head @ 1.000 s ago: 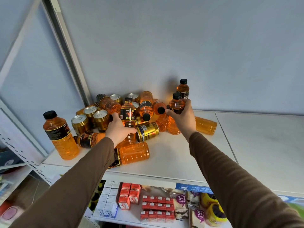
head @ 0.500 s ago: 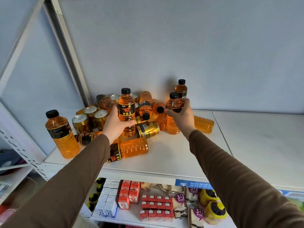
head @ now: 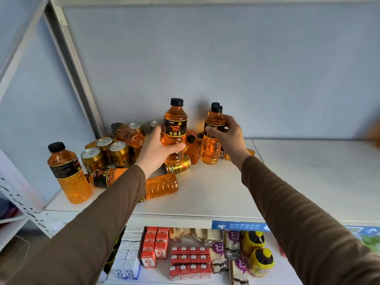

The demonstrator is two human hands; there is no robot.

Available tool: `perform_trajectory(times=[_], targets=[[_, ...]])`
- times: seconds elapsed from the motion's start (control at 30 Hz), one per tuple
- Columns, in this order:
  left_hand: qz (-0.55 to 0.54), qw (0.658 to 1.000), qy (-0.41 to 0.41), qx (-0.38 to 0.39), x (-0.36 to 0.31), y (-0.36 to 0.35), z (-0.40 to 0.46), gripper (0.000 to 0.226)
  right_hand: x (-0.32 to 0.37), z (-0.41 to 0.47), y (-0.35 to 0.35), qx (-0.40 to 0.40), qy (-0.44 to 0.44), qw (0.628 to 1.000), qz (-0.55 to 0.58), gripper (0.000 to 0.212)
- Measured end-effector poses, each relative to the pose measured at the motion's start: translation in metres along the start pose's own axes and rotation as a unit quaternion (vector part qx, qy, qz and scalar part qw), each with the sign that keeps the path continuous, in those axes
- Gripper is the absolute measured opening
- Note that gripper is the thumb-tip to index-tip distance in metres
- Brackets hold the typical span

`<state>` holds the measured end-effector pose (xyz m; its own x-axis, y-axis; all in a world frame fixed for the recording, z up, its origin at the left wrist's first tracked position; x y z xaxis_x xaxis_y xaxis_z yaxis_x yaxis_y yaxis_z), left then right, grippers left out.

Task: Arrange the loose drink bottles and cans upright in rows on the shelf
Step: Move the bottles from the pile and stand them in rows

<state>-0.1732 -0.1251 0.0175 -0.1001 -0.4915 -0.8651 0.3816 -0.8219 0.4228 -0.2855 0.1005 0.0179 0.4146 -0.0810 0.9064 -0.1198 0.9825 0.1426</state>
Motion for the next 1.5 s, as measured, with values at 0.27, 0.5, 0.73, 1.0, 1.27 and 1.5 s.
perform_trajectory(times=[0.27, 0.5, 0.73, 1.0, 1.27, 1.5], targets=[[-0.049, 0.997, 0.004, 0.058, -0.007, -0.056, -0.01, 0.071, 0.024, -0.021, 0.046, -0.024, 0.01, 1.0, -0.009, 0.05], [-0.088, 0.99, 0.016, 0.114, -0.02, -0.121, -0.029, 0.07, 0.024, -0.046, 0.111, -0.061, 0.001, 0.997, -0.038, 0.052], [-0.091, 0.986, 0.013, 0.14, -0.062, -0.216, -0.043, 0.073, 0.012, -0.064, 0.206, -0.079, -0.004, 0.996, -0.049, 0.054], [-0.094, 0.983, 0.017, 0.155, -0.119, -0.351, -0.052, 0.074, -0.018, -0.064, 0.343, -0.073, -0.012, 0.995, -0.074, 0.057], [-0.087, 0.979, 0.012, 0.185, -0.154, -0.445, -0.038, 0.072, -0.048, -0.049, 0.43, -0.089, -0.033, 0.992, -0.087, 0.057], [-0.108, 0.97, -0.004, 0.215, -0.181, -0.518, -0.017, 0.073, -0.068, -0.035, 0.495, -0.105, -0.039, 0.987, -0.113, 0.059]])
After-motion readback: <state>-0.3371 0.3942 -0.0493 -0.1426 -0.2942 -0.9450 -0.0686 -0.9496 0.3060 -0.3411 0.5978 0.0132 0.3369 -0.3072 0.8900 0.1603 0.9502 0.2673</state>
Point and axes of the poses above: each hand's wrist, its own z-axis towards the middle knuckle, its own y-axis out of the back of the hand, x = y × z, the point moved 10 cm from there along z, towards the middle knuckle, and after that the axes turned 3 degrees about y, right-handed, at the moved point
